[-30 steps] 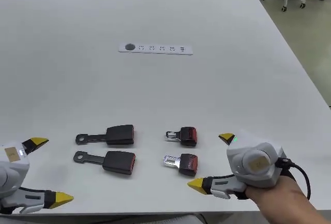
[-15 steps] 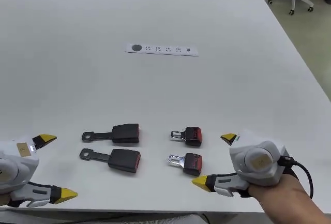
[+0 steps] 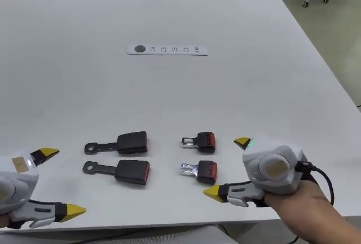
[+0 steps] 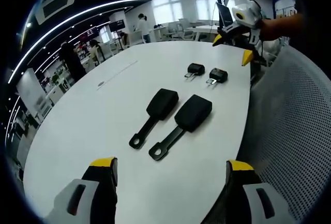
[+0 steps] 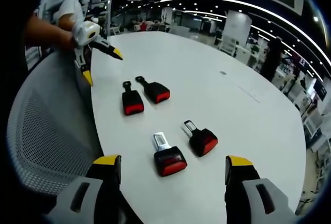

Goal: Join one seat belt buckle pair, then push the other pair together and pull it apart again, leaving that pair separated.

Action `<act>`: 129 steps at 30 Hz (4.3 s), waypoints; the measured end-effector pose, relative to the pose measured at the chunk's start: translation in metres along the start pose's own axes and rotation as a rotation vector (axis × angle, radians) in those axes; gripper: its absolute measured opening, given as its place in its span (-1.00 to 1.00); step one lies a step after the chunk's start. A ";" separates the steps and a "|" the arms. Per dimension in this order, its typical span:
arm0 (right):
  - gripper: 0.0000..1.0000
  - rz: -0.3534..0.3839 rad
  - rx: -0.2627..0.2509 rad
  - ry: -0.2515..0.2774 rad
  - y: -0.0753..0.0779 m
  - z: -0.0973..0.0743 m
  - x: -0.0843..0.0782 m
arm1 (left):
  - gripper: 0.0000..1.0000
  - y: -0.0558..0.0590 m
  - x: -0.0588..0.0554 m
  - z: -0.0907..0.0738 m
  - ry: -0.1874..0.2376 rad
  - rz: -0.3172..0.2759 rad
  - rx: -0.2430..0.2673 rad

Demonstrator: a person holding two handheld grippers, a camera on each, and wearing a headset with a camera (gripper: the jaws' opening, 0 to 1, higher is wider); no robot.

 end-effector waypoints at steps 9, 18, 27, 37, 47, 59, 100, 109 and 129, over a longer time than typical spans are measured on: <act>0.52 -0.016 0.019 -0.010 0.001 0.001 0.003 | 0.48 0.004 0.002 0.002 -0.002 0.014 -0.043; 0.28 -0.059 0.059 -0.021 0.003 0.011 0.004 | 0.32 0.008 0.009 0.019 -0.046 0.114 -0.095; 0.05 -0.083 0.132 -0.065 -0.001 0.024 0.001 | 0.11 0.008 0.026 0.044 -0.044 0.185 -0.145; -0.05 -0.118 0.178 -0.121 0.001 0.040 -0.008 | 0.06 0.014 0.052 0.066 -0.028 0.236 -0.206; -0.13 -0.138 0.200 -0.156 0.008 0.049 -0.014 | 0.03 0.030 0.062 0.084 -0.047 0.307 -0.276; -0.21 -0.158 0.283 -0.216 0.013 0.060 -0.023 | -0.10 0.033 0.068 0.103 -0.055 0.356 -0.352; -0.35 -0.299 0.427 -0.231 0.023 0.071 -0.026 | -0.33 0.039 0.060 0.112 -0.142 0.409 -0.366; -0.36 -0.290 0.428 -0.250 0.024 0.071 -0.024 | -0.33 0.040 0.061 0.113 -0.151 0.403 -0.368; -0.35 -0.324 0.437 -0.237 -0.005 0.088 -0.003 | -0.32 0.039 0.060 0.114 -0.159 0.390 -0.369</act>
Point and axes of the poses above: the centre of the closed fingertips' face, and the gripper's own axes: z roughly forward along the fingers, y roughly to its right, x roughly out of its top, the point moved 7 cm from there along -z, roughly backward along the fingers, and after that the axes turned 5 degrees about x, right-handed, at the moved point
